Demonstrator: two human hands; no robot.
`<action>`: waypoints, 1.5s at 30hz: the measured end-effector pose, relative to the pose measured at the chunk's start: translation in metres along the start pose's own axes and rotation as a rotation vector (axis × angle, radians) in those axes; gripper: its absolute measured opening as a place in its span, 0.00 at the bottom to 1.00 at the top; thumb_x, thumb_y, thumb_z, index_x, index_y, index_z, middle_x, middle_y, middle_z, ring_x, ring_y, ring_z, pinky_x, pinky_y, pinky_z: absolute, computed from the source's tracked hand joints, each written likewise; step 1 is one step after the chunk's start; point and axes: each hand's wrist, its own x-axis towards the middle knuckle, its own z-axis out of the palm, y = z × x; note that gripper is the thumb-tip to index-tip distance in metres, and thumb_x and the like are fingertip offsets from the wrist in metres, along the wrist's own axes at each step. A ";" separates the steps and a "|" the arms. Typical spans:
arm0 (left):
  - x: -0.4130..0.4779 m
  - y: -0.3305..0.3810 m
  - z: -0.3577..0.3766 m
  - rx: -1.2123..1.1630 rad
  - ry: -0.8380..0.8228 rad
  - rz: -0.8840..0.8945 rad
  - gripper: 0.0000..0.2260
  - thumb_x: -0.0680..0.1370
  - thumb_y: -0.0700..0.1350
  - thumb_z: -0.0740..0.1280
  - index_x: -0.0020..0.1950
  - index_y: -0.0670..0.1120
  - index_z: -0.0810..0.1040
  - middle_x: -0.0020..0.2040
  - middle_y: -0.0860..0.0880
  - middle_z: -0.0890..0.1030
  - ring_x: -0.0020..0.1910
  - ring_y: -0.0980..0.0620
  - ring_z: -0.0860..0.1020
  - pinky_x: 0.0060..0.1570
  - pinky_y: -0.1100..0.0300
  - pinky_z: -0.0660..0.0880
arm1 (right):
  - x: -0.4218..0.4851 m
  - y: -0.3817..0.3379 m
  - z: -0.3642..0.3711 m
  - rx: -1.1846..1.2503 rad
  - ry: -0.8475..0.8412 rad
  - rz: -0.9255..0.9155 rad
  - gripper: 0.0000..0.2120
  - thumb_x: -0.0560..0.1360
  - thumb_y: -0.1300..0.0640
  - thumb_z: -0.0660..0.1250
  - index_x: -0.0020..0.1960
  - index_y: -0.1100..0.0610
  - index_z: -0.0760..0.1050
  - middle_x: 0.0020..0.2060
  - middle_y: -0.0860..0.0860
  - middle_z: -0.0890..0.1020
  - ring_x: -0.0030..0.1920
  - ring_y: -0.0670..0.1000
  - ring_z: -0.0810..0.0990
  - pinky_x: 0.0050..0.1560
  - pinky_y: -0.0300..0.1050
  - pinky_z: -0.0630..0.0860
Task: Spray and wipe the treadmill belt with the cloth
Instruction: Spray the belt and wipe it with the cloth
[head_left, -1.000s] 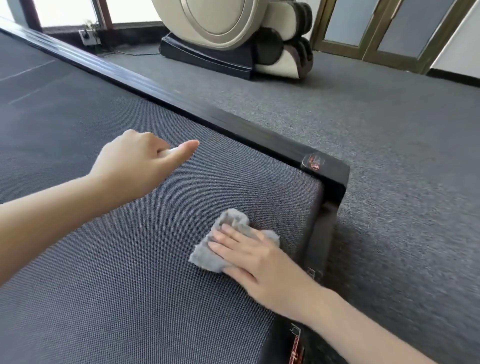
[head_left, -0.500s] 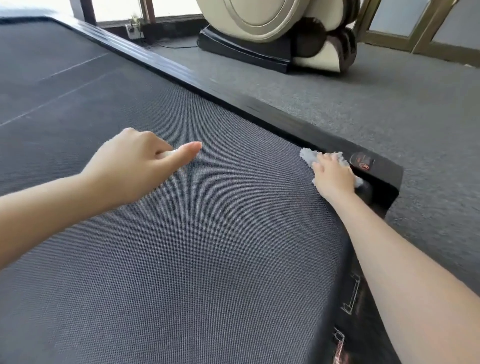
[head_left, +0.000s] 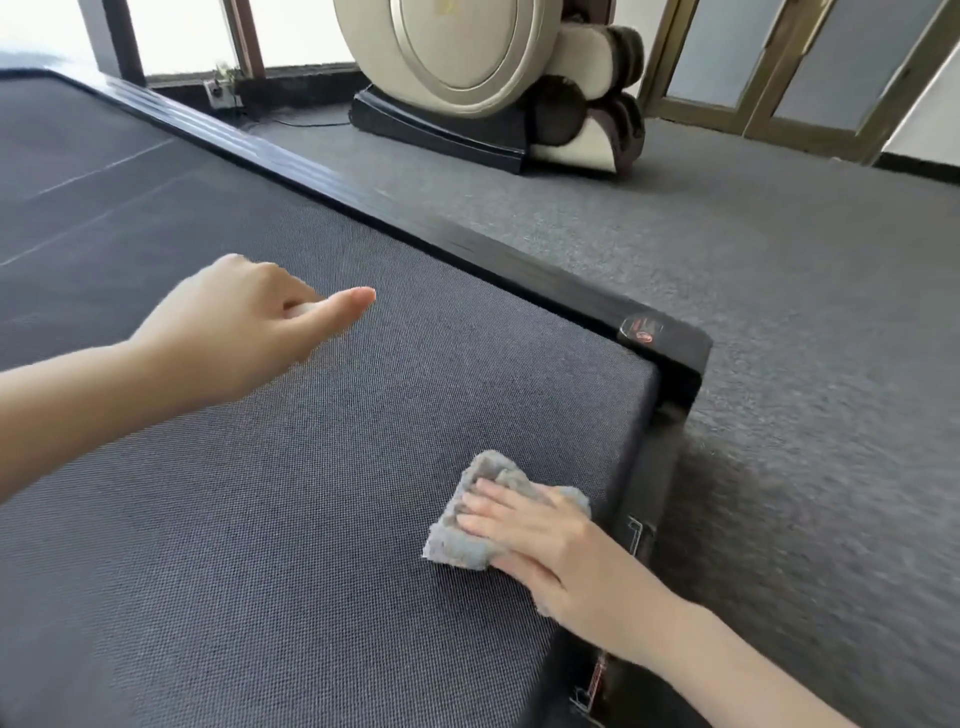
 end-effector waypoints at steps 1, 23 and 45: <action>-0.001 -0.001 -0.001 0.003 0.000 0.006 0.44 0.69 0.77 0.47 0.31 0.35 0.73 0.25 0.39 0.77 0.27 0.40 0.77 0.38 0.41 0.78 | 0.001 0.002 -0.002 -0.009 0.019 0.007 0.21 0.79 0.49 0.55 0.70 0.51 0.70 0.71 0.42 0.67 0.74 0.37 0.57 0.75 0.40 0.48; -0.051 -0.026 -0.002 -0.054 0.010 -0.088 0.43 0.69 0.75 0.48 0.31 0.33 0.70 0.24 0.38 0.74 0.27 0.37 0.74 0.35 0.42 0.77 | 0.107 0.086 -0.036 -0.272 0.170 0.543 0.21 0.82 0.55 0.54 0.75 0.51 0.60 0.76 0.49 0.58 0.77 0.51 0.52 0.75 0.51 0.49; -0.099 -0.038 -0.011 0.005 -0.008 -0.078 0.41 0.68 0.77 0.46 0.29 0.38 0.68 0.23 0.44 0.74 0.25 0.45 0.73 0.32 0.52 0.74 | 0.029 0.003 -0.013 0.037 0.333 0.251 0.20 0.80 0.60 0.61 0.71 0.49 0.68 0.72 0.45 0.67 0.74 0.44 0.60 0.76 0.47 0.54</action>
